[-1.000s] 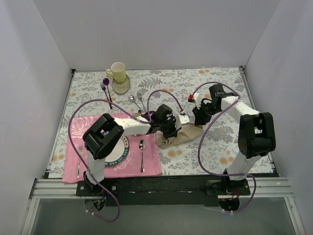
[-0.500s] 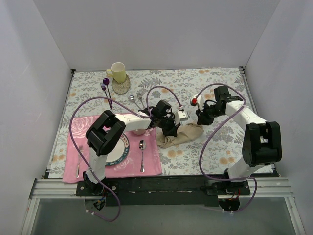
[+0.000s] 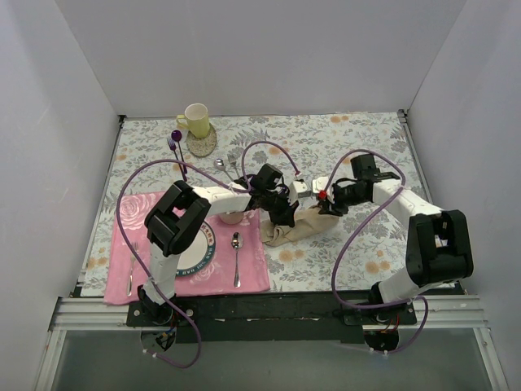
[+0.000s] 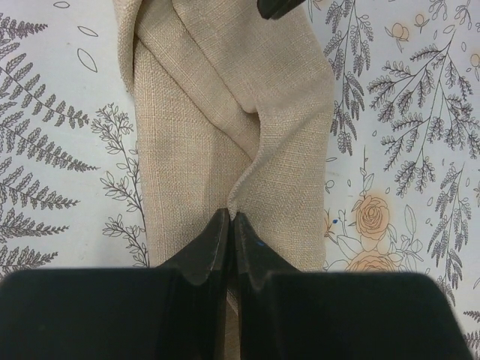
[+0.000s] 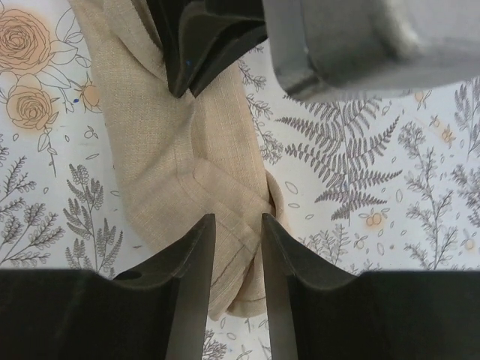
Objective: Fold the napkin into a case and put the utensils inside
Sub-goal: Stuff the top corner of the smaller-rectangle-folded napkin into the folded napkin.
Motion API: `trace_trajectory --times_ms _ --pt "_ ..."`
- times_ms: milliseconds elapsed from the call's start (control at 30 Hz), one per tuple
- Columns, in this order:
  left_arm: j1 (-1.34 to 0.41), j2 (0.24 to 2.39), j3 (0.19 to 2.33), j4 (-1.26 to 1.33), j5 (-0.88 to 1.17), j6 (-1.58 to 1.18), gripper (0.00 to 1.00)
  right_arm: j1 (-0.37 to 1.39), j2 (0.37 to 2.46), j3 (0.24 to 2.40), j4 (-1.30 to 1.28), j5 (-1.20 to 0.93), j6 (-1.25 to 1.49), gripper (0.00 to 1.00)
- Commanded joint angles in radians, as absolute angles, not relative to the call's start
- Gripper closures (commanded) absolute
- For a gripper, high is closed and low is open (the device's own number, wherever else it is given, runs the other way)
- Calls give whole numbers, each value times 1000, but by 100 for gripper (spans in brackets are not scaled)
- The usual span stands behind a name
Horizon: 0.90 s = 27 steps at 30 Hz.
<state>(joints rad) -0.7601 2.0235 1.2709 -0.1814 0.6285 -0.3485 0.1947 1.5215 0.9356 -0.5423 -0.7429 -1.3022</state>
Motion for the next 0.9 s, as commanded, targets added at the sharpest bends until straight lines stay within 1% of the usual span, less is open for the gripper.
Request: trace_trajectory --times_ms 0,133,367,567,867 --pt "-756 2062 1266 -276 610 -339 100 196 1538 923 -520 -825 -1531 61" --pt "-755 2068 1272 -278 612 -339 100 204 1566 923 -534 -821 -1676 60" --pt "-752 2079 1287 -285 615 -327 100 219 1638 977 -666 -813 -1866 59" --pt "-750 2083 1292 -287 620 -322 100 233 1684 1012 -699 -796 -1928 56" --pt "-749 2088 1298 -287 627 -310 100 262 1758 1084 -799 -750 -2016 58"
